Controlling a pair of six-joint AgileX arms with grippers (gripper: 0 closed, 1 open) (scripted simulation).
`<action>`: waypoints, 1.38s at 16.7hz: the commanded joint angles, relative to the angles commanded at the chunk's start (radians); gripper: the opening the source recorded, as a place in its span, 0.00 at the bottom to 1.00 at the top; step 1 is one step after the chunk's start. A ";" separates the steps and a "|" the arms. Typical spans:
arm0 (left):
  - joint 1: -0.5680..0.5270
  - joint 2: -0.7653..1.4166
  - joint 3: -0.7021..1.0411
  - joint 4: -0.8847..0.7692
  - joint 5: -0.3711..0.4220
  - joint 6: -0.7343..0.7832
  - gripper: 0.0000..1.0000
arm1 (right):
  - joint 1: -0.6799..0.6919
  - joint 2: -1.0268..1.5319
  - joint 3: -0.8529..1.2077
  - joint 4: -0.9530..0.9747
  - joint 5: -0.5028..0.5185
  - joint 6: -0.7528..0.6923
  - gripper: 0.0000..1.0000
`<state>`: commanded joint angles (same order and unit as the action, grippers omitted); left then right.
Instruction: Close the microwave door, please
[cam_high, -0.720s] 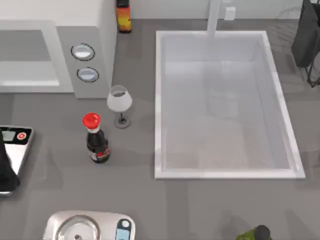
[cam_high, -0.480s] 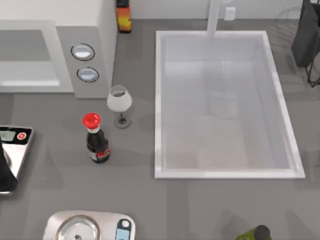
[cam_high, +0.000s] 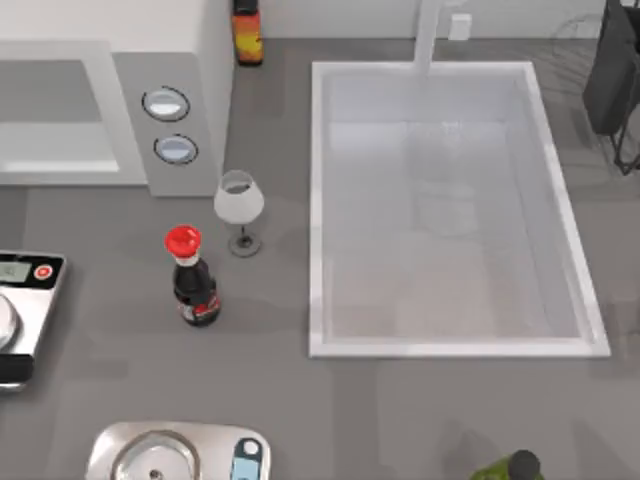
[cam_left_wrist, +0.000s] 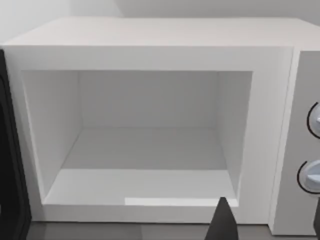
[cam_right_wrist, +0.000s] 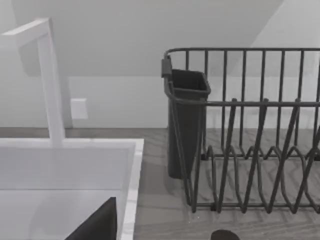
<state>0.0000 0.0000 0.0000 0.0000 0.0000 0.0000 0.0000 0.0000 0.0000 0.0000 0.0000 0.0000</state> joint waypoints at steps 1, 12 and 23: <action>0.000 0.000 0.000 0.000 0.000 0.000 0.10 | 0.000 0.000 0.000 0.000 0.000 0.000 1.00; -0.003 0.003 0.000 0.003 -0.003 0.000 0.00 | 0.000 0.000 0.000 0.000 0.000 0.000 1.00; -0.232 0.287 -0.003 0.291 -0.232 0.005 0.00 | 0.000 0.000 0.000 0.000 0.000 0.000 1.00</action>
<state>-0.2325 0.2865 -0.0034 0.2911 -0.2318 0.0047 0.0000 0.0000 0.0000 0.0000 0.0000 0.0000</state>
